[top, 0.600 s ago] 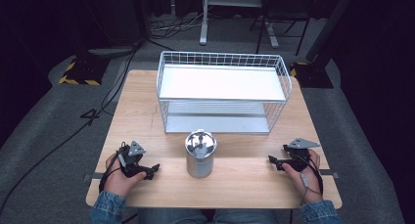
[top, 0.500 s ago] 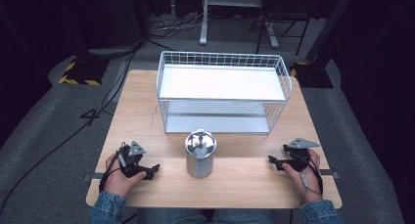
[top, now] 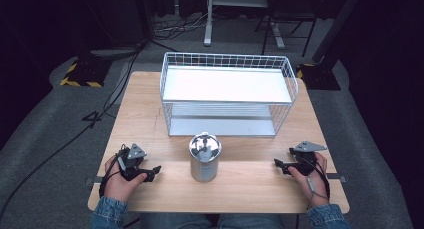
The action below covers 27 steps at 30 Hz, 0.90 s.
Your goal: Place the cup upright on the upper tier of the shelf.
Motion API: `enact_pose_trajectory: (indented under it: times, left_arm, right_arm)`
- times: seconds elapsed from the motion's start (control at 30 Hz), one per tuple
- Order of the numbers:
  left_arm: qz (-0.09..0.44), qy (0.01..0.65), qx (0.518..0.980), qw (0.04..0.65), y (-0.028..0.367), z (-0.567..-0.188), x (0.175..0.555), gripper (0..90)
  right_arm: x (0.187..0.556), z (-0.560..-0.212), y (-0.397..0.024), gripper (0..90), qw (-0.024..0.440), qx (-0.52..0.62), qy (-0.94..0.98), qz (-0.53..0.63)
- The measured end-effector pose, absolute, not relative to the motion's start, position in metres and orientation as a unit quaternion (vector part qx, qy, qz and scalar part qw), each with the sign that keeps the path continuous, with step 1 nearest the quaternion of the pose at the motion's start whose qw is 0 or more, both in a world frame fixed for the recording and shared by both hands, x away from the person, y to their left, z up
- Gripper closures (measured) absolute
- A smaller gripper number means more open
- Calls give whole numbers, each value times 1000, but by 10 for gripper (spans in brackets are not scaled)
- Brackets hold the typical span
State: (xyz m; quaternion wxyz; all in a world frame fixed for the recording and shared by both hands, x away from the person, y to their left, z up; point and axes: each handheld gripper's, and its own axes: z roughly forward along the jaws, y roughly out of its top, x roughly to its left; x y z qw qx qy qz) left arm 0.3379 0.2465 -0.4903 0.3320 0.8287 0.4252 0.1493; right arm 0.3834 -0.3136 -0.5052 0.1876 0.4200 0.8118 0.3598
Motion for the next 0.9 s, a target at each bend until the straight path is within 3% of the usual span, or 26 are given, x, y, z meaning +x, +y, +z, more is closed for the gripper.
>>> enact_pose_trajectory:
  times: [0.03, 0.7, 0.9]
  left_arm:
    - [149, 425, 829, 332, 247, -490, 338, 158]
    - [160, 356, 821, 417, 219, -434, 311, 156]
    - [125, 331, 812, 464, 210, -427, 306, 155]
  right_arm:
    - [383, -505, -314, 176, 188, 420, 812, 360]
    - [383, -505, -314, 176, 188, 420, 812, 360]
    - [383, -505, -314, 176, 188, 420, 812, 359]
